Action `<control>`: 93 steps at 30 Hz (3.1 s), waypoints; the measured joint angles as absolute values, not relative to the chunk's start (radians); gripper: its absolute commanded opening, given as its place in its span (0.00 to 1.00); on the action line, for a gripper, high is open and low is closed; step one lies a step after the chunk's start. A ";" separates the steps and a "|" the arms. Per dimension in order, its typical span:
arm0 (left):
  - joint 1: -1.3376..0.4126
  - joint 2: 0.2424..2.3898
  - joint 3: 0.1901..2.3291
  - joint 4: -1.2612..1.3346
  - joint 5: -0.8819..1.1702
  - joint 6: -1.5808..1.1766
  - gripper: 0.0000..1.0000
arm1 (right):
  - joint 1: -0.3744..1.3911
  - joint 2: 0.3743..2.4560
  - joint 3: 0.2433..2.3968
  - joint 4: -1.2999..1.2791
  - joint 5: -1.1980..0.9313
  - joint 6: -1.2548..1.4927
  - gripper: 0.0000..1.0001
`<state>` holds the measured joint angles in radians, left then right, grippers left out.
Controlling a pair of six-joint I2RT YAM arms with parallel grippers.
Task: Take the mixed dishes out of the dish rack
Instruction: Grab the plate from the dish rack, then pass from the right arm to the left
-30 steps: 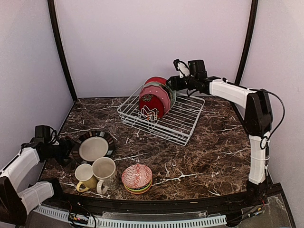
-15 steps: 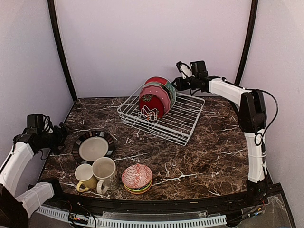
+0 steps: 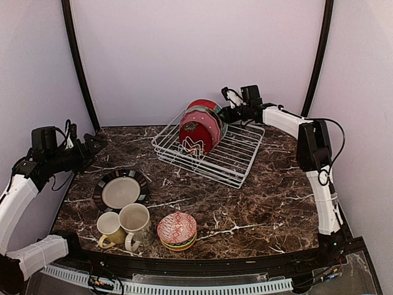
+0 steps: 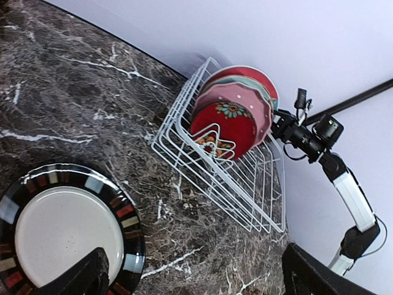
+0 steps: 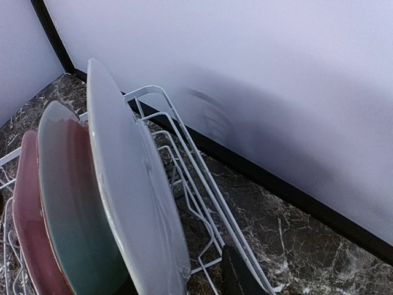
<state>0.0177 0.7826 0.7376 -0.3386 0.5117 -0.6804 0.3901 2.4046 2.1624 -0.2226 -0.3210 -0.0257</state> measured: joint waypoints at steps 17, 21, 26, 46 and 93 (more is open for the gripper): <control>-0.161 0.886 0.776 -0.242 0.538 -0.663 0.95 | 0.393 2.418 2.197 -0.250 -0.362 -0.159 0.00; -0.162 0.871 0.764 -0.239 0.538 -0.674 0.95 | 0.395 2.376 2.176 -0.289 -0.327 -0.181 0.00; -0.162 0.842 0.746 -0.240 0.533 -0.689 0.95 | 0.395 2.265 2.137 -0.383 -0.241 -0.202 0.00; -0.198 0.864 0.712 -0.156 0.566 -0.757 0.96 | 0.379 1.681 1.605 -0.364 -0.031 0.257 0.00; -0.491 1.266 0.817 0.241 0.521 -0.929 0.31 | 0.647 1.732 1.161 0.398 -0.614 1.077 0.00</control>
